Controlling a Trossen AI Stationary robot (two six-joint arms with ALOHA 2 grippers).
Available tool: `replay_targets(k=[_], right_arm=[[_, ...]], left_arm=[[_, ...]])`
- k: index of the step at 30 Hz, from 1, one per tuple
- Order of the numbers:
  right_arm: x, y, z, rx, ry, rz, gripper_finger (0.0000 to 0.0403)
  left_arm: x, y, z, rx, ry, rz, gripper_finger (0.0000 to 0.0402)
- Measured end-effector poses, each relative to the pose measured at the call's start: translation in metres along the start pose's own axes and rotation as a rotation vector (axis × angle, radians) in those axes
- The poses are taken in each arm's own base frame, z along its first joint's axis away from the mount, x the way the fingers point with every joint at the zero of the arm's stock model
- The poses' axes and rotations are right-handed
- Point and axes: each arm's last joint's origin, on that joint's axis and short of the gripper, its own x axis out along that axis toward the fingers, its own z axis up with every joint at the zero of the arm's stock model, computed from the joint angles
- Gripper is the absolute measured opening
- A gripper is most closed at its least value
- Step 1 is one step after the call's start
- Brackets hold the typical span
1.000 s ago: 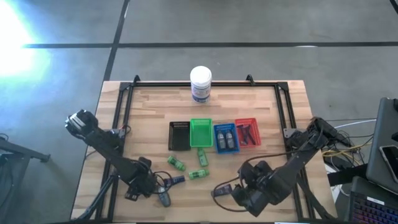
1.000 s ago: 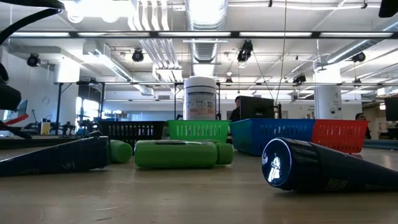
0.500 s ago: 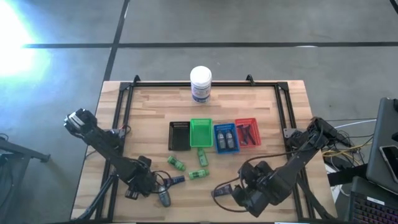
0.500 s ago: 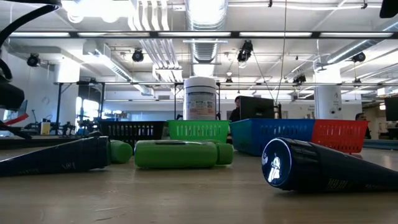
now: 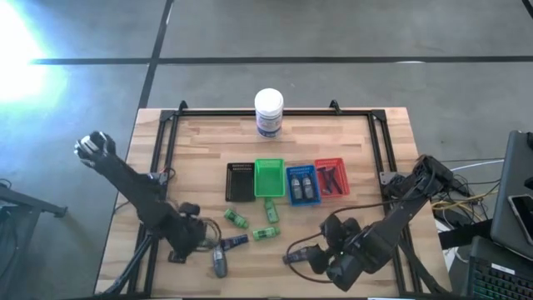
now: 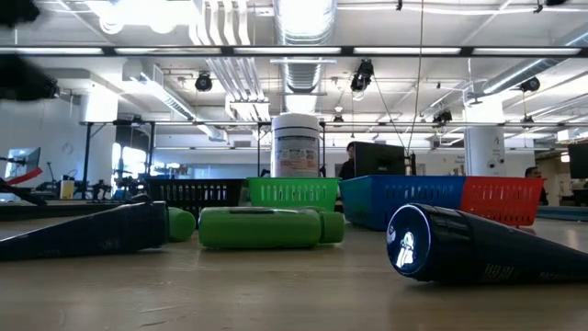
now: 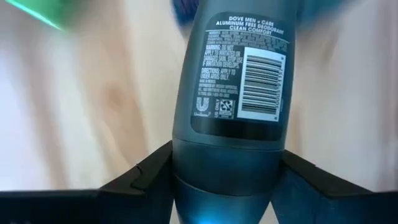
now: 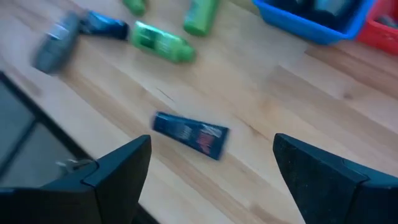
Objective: Pick & Place Travel size toiletries
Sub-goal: Put the deodorant into the blue basket
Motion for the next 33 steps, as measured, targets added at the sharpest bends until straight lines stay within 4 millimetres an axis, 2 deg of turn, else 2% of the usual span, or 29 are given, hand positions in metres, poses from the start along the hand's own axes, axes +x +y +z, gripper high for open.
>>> replay_targets(k=[2, 5, 8, 10, 16, 22, 27, 33], right_arm=[[-0.002, 0.003, 0.005, 0.029, -0.039, 0.047, 0.0333], [-0.005, 0.01, 0.021, 0.079, -0.1, 0.132, 0.0338], [-0.004, 0.019, 0.043, 0.111, -0.125, 0.217, 0.0343], [-0.002, 0.026, 0.057, 0.115, -0.132, 0.272, 0.0346], [-0.006, 0.033, 0.09, 0.142, -0.179, 0.389, 0.0354], [-0.008, 0.036, 0.1, 0.164, -0.201, 0.438, 0.0344], [-0.008, 0.038, 0.1, 0.177, -0.205, 0.446, 0.0337], [-0.007, 0.04, 0.1, 0.19, -0.212, 0.457, 0.0331]], left_arm=[[-0.02, 0.004, 0.004, -0.055, -0.142, 0.03, 0.0208], [-0.04, 0.011, 0.013, -0.095, -0.32, 0.108, 0.0208], [-0.058, 0.014, 0.032, -0.084, -0.457, 0.161, 0.0208], [-0.064, 0.017, 0.047, -0.036, -0.482, 0.22, 0.0208], [-0.075, 0.023, 0.095, 0.082, -0.504, 0.349, 0.0208], [-0.078, 0.025, 0.14, 0.125, -0.556, 0.404, 0.0208], [-0.075, 0.021, 0.16, 0.177, -0.542, 0.42, 0.0208], [-0.071, 0.021, 0.174, 0.176, -0.56, 0.431, 0.0208]])
